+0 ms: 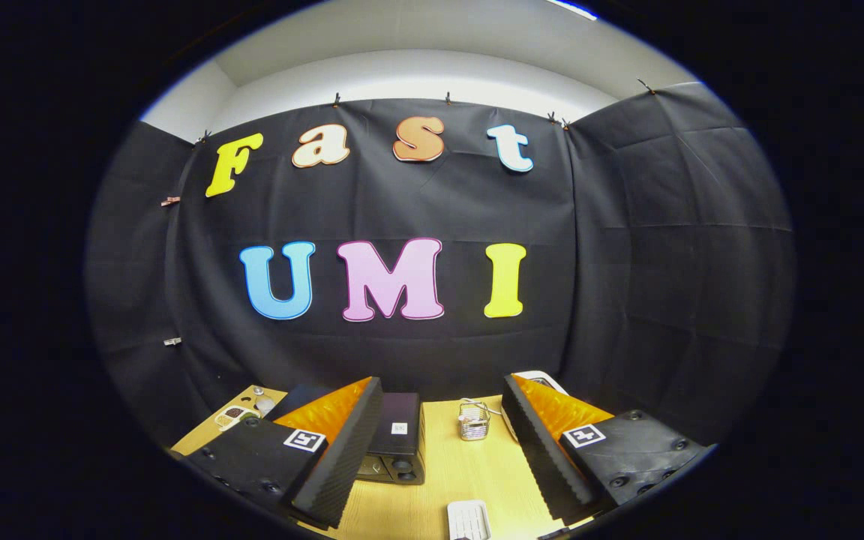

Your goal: Open the toaster oven, put the food inside, and close the toaster oven door.

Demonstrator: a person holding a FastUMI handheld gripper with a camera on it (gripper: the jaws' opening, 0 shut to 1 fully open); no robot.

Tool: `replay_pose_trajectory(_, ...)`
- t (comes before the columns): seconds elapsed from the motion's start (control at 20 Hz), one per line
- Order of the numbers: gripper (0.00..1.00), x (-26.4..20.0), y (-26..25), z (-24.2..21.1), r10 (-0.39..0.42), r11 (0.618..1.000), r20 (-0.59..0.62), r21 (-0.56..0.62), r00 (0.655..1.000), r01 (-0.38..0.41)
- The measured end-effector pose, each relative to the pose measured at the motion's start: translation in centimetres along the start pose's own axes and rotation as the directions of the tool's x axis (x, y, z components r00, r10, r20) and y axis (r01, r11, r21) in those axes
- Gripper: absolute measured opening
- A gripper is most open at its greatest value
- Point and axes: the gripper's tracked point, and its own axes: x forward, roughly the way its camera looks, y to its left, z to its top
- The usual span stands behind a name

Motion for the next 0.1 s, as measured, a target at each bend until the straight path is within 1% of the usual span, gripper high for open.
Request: replay_pose_trajectory(0.1, 0.99, -0.03, -0.08, -0.06, 0.002, 1.0, -0.004, -0.003, 1.0, -0.002)
